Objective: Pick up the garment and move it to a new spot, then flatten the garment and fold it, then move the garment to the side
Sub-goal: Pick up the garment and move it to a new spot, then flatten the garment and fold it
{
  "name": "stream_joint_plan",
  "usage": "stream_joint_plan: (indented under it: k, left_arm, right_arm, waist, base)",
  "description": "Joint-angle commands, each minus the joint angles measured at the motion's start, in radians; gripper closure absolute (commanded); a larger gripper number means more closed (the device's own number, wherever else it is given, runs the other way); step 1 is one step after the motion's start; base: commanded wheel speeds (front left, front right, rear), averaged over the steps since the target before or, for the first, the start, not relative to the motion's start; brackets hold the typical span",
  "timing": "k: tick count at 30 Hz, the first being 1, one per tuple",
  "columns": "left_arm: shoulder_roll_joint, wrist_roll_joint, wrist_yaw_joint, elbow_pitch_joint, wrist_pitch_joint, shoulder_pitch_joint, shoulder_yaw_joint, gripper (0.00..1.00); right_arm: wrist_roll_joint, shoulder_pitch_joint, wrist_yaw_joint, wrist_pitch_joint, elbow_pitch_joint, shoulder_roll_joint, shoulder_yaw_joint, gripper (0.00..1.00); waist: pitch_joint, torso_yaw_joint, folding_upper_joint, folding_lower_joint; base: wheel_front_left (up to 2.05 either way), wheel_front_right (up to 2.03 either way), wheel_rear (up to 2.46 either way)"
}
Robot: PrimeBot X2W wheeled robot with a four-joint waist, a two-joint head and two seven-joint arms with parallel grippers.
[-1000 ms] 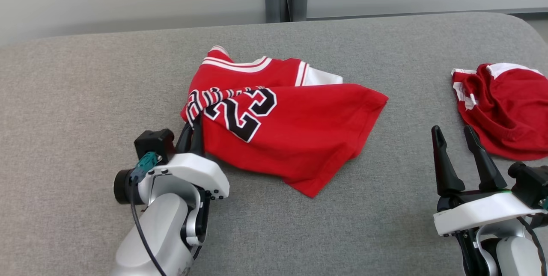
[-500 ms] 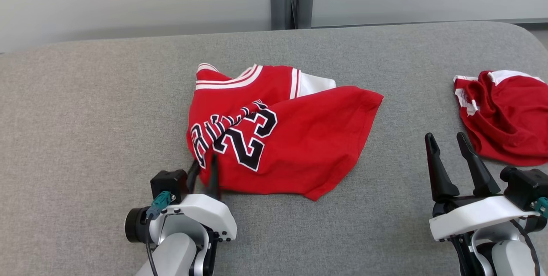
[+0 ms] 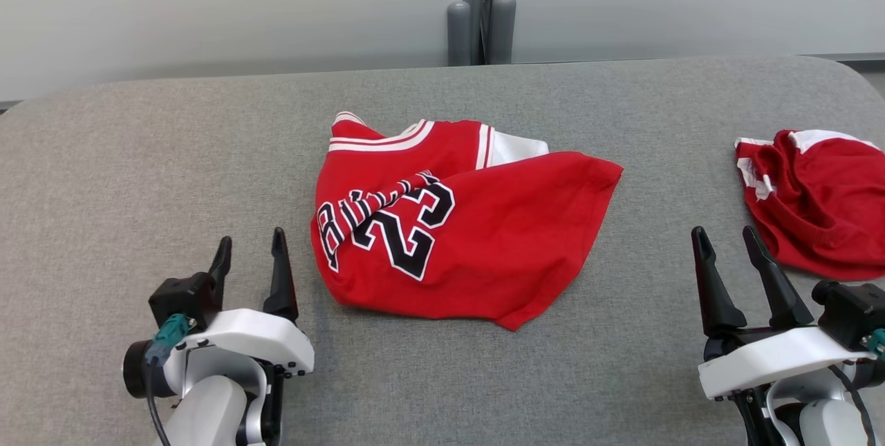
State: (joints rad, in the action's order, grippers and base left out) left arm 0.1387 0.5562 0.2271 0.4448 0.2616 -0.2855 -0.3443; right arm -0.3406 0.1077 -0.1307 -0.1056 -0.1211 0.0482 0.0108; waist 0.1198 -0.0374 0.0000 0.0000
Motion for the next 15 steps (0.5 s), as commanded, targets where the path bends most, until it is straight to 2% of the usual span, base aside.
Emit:
stream_joint_plan:
  k: [1,10,15]
  left_arm:
    - [0.009,0.006,0.002,-0.005,0.003,0.004,0.008,0.00]
    - [0.033,0.015,-0.028,0.048,-0.028,-0.079,0.006,0.00]
    - [0.050,-0.020,-0.069,0.100,-0.090,-0.188,-0.042,0.00]
  right_arm:
    - [0.009,-0.009,0.000,0.004,0.004,0.005,-0.003,0.00]
    - [0.013,-0.009,0.000,0.020,0.022,0.005,0.012,0.00]
    - [0.018,-0.002,0.000,0.030,0.035,0.005,0.020,0.00]
  waist:
    - [-0.002,-0.004,0.0000,0.0000]
    - [0.007,-0.045,0.0000,0.0000]
    - [0.028,-0.076,0.0000,0.0000]
  base:
    - [0.00,0.00,0.00]
    - [0.00,0.00,0.00]
    - [0.00,0.00,0.00]
